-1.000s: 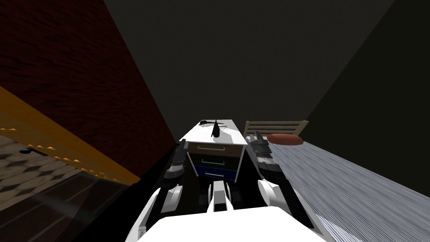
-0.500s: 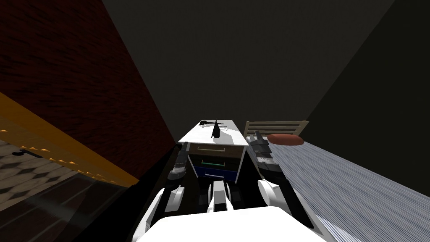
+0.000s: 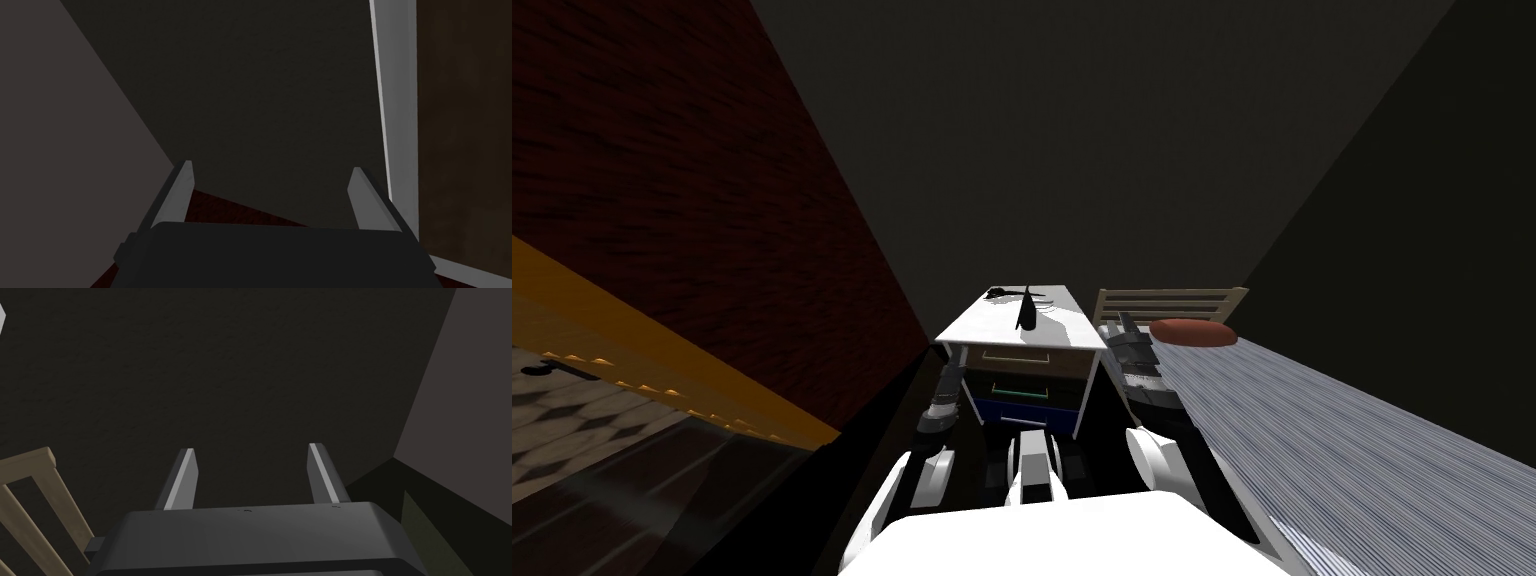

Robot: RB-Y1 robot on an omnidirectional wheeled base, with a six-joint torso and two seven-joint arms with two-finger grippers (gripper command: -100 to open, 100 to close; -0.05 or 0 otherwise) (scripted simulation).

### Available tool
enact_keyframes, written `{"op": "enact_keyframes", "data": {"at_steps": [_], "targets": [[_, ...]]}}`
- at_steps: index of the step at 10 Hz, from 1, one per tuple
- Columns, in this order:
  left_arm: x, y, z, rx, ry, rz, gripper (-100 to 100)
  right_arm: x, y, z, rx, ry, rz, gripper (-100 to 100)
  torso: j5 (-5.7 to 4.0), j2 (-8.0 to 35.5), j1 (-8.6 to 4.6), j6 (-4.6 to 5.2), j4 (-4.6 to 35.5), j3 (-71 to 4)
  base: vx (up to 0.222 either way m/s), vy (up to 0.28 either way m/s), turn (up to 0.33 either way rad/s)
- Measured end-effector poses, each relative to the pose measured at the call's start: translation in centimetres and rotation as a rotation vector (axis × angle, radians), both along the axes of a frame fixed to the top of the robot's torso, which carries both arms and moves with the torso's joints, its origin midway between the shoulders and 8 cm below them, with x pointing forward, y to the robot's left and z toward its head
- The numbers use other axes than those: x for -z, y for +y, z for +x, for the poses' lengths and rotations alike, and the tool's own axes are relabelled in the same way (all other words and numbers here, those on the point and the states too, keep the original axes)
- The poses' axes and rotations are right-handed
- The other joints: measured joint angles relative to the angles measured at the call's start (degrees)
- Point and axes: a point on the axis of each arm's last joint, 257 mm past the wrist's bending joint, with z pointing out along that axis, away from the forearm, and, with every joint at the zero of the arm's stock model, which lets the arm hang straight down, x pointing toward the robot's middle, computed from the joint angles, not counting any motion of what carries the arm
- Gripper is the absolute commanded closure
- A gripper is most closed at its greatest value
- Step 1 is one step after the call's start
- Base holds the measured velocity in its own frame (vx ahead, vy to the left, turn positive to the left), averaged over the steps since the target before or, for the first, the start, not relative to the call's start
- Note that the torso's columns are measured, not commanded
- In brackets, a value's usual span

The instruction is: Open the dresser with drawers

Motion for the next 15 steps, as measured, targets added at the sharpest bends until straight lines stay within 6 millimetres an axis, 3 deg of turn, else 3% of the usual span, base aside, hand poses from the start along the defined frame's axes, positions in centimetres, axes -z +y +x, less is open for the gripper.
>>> {"op": "enact_keyframes", "data": {"at_steps": [15], "targets": [[9.5,-0.4,-1.2,0.029,0.049,0.028,-100,0.0,0.0,0.0,0.000,0.000,0.000,0,0.00,-0.03,-0.01,0.00,-0.01,-0.02,0.023,0.009,-0.009]]}}
